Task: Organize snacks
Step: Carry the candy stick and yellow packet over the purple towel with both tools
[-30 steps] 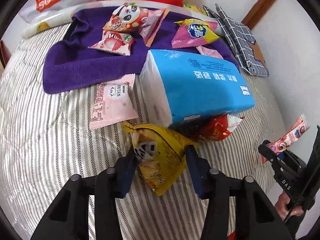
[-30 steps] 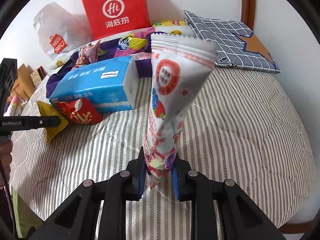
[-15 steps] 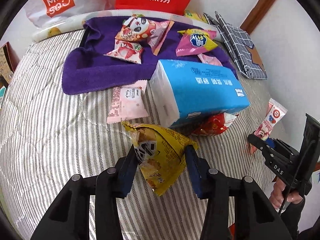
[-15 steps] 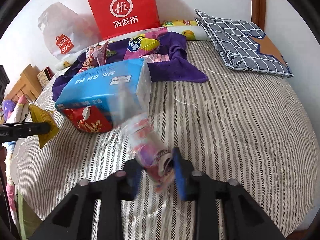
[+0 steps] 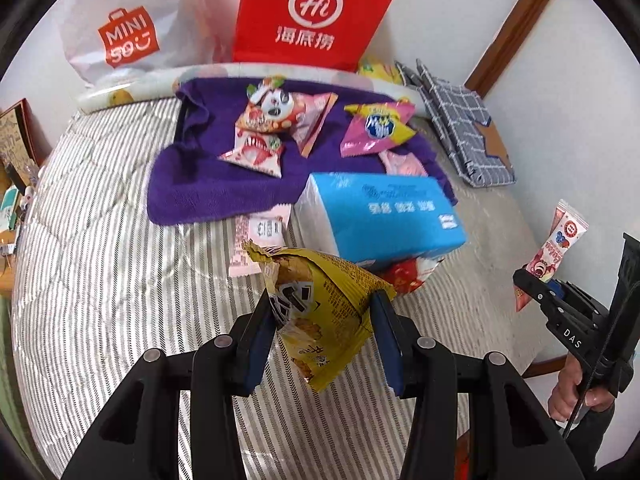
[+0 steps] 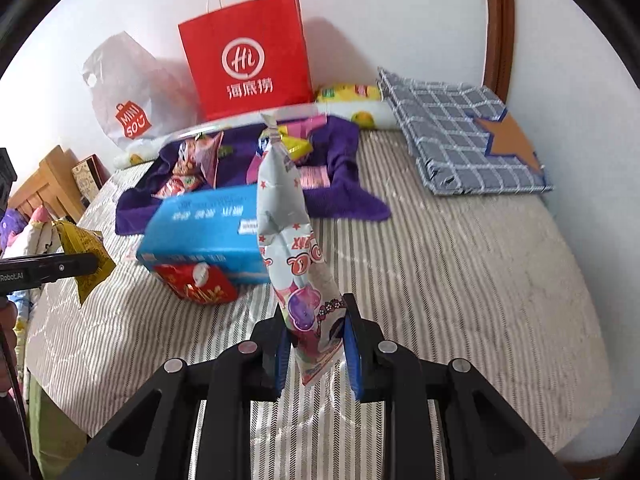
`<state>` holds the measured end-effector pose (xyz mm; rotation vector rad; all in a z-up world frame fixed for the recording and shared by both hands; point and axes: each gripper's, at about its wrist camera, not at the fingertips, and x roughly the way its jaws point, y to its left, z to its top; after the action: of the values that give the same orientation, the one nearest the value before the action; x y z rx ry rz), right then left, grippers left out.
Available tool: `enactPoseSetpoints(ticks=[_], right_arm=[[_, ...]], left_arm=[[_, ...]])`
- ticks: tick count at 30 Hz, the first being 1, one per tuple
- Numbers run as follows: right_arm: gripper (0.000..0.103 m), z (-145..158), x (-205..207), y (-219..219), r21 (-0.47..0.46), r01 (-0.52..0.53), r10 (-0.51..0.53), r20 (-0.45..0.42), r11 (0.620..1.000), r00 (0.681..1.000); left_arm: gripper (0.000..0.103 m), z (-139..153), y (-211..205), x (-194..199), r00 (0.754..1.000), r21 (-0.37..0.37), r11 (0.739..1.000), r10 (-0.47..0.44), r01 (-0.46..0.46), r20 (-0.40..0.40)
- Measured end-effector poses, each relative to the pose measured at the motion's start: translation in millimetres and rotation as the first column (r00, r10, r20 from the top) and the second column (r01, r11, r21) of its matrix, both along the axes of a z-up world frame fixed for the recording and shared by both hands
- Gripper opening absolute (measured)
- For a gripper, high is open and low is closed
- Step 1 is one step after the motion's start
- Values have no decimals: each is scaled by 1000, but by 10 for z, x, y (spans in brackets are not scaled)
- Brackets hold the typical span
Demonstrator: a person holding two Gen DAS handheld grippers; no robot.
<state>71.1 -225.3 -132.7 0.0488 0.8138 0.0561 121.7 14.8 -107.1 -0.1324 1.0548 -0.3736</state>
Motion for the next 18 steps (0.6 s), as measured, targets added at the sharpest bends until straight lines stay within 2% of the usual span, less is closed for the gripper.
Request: enactPoseSetpoints(ticks=[11, 18], right_arm=[[23, 466, -25, 185, -21, -1, 3, 60, 1000, 998], [23, 606, 69, 260, -21, -15, 17, 70, 1000, 997]], left_arm=[[47, 400, 39, -58, 997, -23, 1000, 19, -17, 71], [47, 543, 0, -8, 995, -33, 999, 25, -22, 93]])
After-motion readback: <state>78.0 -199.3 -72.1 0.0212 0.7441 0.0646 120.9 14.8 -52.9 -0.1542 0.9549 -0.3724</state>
